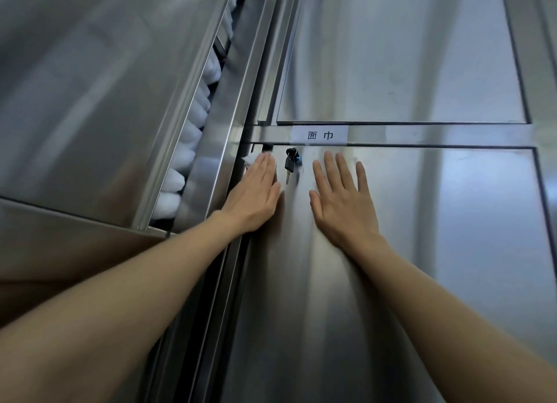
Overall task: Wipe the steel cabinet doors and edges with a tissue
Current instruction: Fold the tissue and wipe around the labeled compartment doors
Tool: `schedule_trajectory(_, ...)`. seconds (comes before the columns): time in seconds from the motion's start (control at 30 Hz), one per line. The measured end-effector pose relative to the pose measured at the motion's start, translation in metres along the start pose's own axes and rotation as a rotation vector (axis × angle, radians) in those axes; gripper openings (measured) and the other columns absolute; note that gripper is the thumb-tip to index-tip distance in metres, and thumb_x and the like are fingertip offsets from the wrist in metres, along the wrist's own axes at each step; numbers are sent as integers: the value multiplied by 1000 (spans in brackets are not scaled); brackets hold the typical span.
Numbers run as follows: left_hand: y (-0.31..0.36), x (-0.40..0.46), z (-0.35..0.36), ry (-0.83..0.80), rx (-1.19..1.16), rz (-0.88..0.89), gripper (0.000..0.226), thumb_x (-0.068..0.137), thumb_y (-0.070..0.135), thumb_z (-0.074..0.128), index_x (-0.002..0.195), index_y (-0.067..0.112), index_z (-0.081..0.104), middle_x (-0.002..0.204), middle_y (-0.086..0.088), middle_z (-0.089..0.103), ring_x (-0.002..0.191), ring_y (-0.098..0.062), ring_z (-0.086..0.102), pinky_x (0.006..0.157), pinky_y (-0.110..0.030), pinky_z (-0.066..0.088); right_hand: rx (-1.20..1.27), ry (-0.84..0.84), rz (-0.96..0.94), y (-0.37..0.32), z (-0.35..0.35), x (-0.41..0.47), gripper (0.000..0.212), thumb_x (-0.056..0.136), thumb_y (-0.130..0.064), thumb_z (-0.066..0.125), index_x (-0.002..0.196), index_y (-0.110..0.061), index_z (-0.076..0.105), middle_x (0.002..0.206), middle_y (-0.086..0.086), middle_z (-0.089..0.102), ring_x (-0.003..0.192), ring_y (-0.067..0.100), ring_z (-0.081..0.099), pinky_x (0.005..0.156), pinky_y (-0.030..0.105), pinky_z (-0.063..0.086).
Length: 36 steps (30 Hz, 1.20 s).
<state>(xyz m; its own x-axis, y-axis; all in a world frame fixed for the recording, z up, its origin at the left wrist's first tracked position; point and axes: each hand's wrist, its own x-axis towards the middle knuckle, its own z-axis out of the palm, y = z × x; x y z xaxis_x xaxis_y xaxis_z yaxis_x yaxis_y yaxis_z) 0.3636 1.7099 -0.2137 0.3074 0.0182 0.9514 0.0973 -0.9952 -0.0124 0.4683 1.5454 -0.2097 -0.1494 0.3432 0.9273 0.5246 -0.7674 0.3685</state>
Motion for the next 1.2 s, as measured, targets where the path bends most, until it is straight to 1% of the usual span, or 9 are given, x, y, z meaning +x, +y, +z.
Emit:
schedule_trajectory(0.17, 6, -96, 23, -33, -39, 17, 69, 98, 42, 13, 154, 9, -9, 163, -3, -15, 148, -7, -20, 114, -15, -18, 24, -41, 3, 0, -5, -1, 68, 98, -41, 10, 155, -9, 29, 163, 14, 22, 152, 30, 15, 122, 54, 6)
schedule_trajectory(0.4, 2, 13, -8, -73, -1, -25, 58, 109, 27, 21, 155, 1, -3, 165, -11, -8, 152, -15, -11, 116, -20, -12, 6, -12, 3, 0, -1, 1, 67, 97, -40, 13, 154, -9, 32, 161, 14, 26, 151, 31, 19, 122, 54, 8)
schedule_trajectory(0.53, 6, -66, 22, -4, -81, -19, 65, 103, 36, 17, 156, 5, -3, 165, -6, -11, 151, -11, -14, 117, -18, -15, 7, -42, -2, 0, -3, 1, 71, 96, -43, 5, 157, -11, 22, 165, 12, 16, 153, 28, 10, 123, 52, 1)
schedule_trajectory(0.63, 9, -96, 33, -28, -77, -46, 71, 97, 41, 13, 156, 5, -4, 164, -5, -11, 151, -12, -15, 117, -18, -15, 13, -49, 5, 1, -3, 0, 71, 96, -43, 4, 157, -12, 22, 165, 11, 15, 153, 28, 9, 122, 51, -1)
schedule_trajectory(0.83, 5, 23, -12, -85, 14, -72, 58, 109, 29, 20, 155, -1, -1, 166, -12, -5, 152, -16, -8, 117, -21, -11, 9, -22, 0, 0, -2, 1, 68, 97, -41, 11, 155, -10, 30, 163, 13, 23, 152, 29, 16, 122, 52, 4)
schedule_trajectory(0.9, 4, 10, -6, -71, -2, -55, 59, 109, 28, 22, 155, 0, -1, 165, -12, -5, 152, -16, -9, 117, -21, -10, 13, -17, -5, 0, -2, 0, 67, 97, -41, 11, 155, -10, 29, 163, 13, 23, 152, 29, 16, 122, 52, 3)
schedule_trajectory(1.0, 7, -70, 16, -1, -60, -25, 61, 107, 31, 24, 156, 4, -2, 165, -7, -8, 150, -10, -13, 115, -15, -15, 10, -26, -7, -1, -2, -1, 69, 97, -41, 7, 157, -11, 23, 164, 12, 17, 153, 28, 10, 122, 51, -1)
schedule_trajectory(1.07, 9, -118, 27, -21, -60, 9, 66, 101, 37, 20, 155, 8, -5, 164, -3, -11, 148, -6, -18, 113, -12, -17, 6, -47, -6, 0, -4, -1, 70, 96, -42, 3, 157, -12, 20, 165, 12, 14, 153, 28, 7, 122, 51, -1)
schedule_trajectory(1.2, 1, -77, 15, -92, -6, -21, 61, 107, 35, 19, 155, 7, -5, 165, -5, -11, 148, -7, -17, 113, -14, -17, 14, -32, 4, 1, -2, 0, 69, 97, -41, 6, 156, -10, 25, 164, 13, 18, 153, 29, 11, 123, 52, 2)
